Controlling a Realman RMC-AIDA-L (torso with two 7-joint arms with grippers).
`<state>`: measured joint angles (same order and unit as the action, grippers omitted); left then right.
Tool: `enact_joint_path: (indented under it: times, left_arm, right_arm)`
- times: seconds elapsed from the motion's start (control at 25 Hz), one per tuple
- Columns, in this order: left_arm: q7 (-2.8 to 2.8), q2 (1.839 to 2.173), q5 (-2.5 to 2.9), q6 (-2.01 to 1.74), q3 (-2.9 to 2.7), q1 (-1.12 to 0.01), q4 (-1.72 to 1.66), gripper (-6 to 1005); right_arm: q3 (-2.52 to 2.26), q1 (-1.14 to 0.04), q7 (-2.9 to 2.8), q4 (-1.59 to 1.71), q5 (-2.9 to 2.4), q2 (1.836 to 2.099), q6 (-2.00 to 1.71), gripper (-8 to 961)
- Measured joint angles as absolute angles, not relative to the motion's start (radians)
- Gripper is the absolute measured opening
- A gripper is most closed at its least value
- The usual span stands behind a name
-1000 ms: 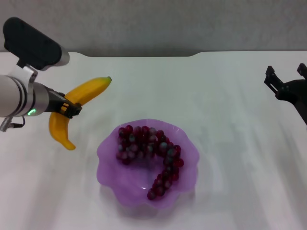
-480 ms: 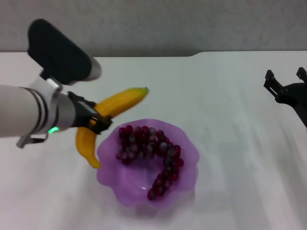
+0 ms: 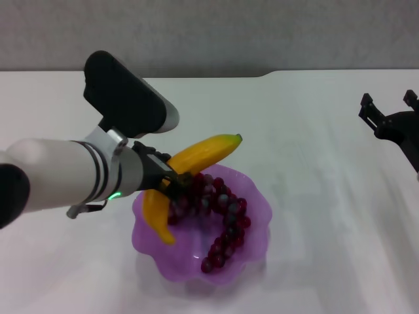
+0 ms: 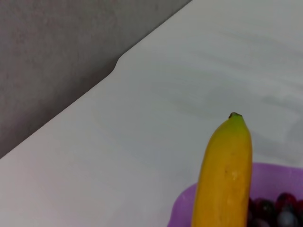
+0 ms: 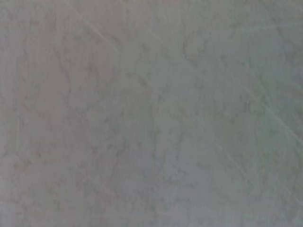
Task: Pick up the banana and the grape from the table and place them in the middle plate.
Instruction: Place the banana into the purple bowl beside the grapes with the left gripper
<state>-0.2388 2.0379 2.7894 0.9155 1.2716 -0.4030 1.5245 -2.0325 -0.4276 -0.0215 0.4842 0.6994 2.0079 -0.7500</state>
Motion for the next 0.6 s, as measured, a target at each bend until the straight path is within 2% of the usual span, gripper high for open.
enact_joint_path:
  times: [0.6]
  left_arm:
    - [-0.067,2.04,2.846,0.627,1.253,-0.431,1.325,482]
  right_arm:
    - [-2.041,-0.426,-0.021,0.485,0.699,2.008,-0.754,880]
